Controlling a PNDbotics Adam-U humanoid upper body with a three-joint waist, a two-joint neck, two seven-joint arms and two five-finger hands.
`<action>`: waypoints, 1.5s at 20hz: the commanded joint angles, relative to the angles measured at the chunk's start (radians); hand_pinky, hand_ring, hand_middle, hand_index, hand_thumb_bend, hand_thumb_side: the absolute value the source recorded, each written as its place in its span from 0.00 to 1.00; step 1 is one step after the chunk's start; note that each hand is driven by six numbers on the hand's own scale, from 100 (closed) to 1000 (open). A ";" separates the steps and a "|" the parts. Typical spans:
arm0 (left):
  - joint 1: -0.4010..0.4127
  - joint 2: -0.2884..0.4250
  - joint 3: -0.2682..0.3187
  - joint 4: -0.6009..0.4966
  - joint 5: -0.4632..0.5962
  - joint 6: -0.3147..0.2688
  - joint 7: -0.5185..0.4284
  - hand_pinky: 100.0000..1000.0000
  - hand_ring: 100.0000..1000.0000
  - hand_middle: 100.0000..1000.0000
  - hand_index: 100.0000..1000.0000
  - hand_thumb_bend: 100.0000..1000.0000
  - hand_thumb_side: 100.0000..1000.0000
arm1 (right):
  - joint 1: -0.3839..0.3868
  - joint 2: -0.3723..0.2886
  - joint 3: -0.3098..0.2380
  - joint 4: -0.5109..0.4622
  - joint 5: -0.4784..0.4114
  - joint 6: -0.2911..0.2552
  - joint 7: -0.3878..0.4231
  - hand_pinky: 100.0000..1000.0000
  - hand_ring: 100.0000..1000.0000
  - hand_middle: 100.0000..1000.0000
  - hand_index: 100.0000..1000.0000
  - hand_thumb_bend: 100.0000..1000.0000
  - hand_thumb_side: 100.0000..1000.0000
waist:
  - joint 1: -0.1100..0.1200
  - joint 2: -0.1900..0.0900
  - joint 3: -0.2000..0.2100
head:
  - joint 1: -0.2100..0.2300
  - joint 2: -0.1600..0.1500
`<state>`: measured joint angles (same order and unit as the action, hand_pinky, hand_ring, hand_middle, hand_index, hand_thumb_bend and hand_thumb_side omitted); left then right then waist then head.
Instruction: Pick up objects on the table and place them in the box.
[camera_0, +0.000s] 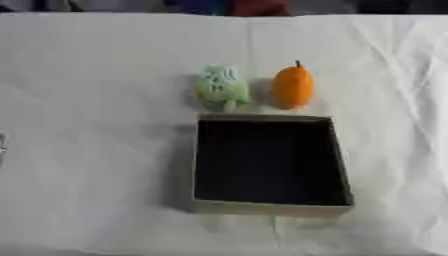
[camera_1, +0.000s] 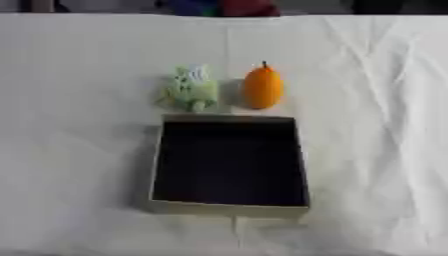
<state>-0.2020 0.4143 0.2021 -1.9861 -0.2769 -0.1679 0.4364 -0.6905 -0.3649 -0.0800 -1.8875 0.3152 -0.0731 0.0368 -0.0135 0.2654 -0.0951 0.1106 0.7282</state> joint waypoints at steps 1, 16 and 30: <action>-0.005 0.015 0.014 -0.014 -0.005 0.000 -0.002 0.80 0.57 0.69 0.87 0.03 0.93 | -0.017 -0.019 -0.008 -0.007 0.003 -0.002 0.000 0.83 0.84 0.74 0.77 0.00 0.96 | 0.002 -0.012 -0.001 | 0.000 -0.006; 0.004 0.025 0.009 -0.014 -0.003 0.000 -0.013 0.80 0.56 0.69 0.87 0.02 0.93 | -0.262 -0.225 0.160 0.366 0.175 -0.065 0.101 0.82 0.84 0.76 0.78 0.00 1.00 | -0.008 -0.024 0.005 | -0.007 0.003; 0.019 0.035 0.004 -0.014 -0.001 0.002 -0.025 0.80 0.56 0.69 0.86 0.02 0.93 | -0.605 -0.169 0.396 0.982 0.449 -0.338 0.260 0.80 0.85 0.80 0.80 0.00 1.00 | -0.017 -0.040 0.002 | -0.006 0.015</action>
<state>-0.1782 0.4161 0.2062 -1.9861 -0.2819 -0.1649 0.4163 -1.2675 -0.5281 0.3138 -0.9365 0.7440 -0.3908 0.2887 -0.0325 0.2471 -0.0927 0.1053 0.7382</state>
